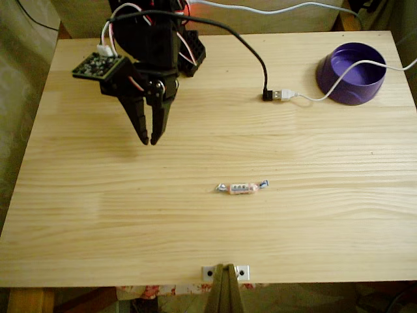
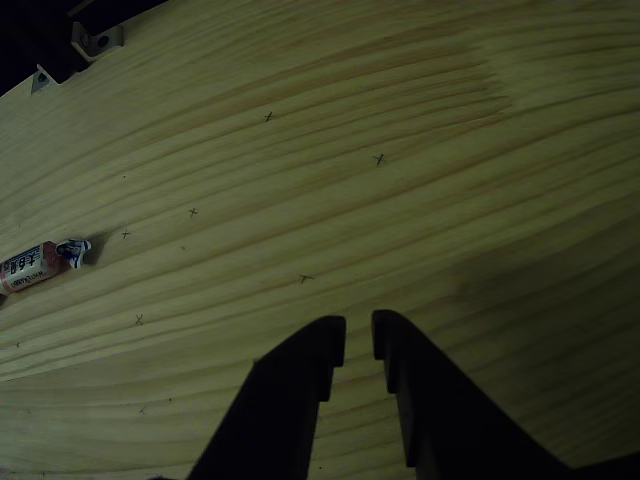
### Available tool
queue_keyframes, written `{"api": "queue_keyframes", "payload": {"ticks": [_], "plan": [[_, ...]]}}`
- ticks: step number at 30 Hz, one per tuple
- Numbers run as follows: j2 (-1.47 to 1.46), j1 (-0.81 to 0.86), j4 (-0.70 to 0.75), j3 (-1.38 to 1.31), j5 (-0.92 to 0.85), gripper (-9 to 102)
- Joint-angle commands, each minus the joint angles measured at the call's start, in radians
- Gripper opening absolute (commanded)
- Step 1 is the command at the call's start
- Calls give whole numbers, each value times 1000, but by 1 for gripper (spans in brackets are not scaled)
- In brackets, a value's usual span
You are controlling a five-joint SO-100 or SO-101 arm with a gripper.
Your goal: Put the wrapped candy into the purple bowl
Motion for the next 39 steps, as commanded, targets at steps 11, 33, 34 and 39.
{"api": "queue_keyframes", "payload": {"ticks": [11,33,34,39], "plan": [[6,-57,-38,-20,-54,1],[6,-54,-38,-20,-49,1],[6,-54,-38,-20,-51,1],[6,-57,-38,-20,-52,1]]}}
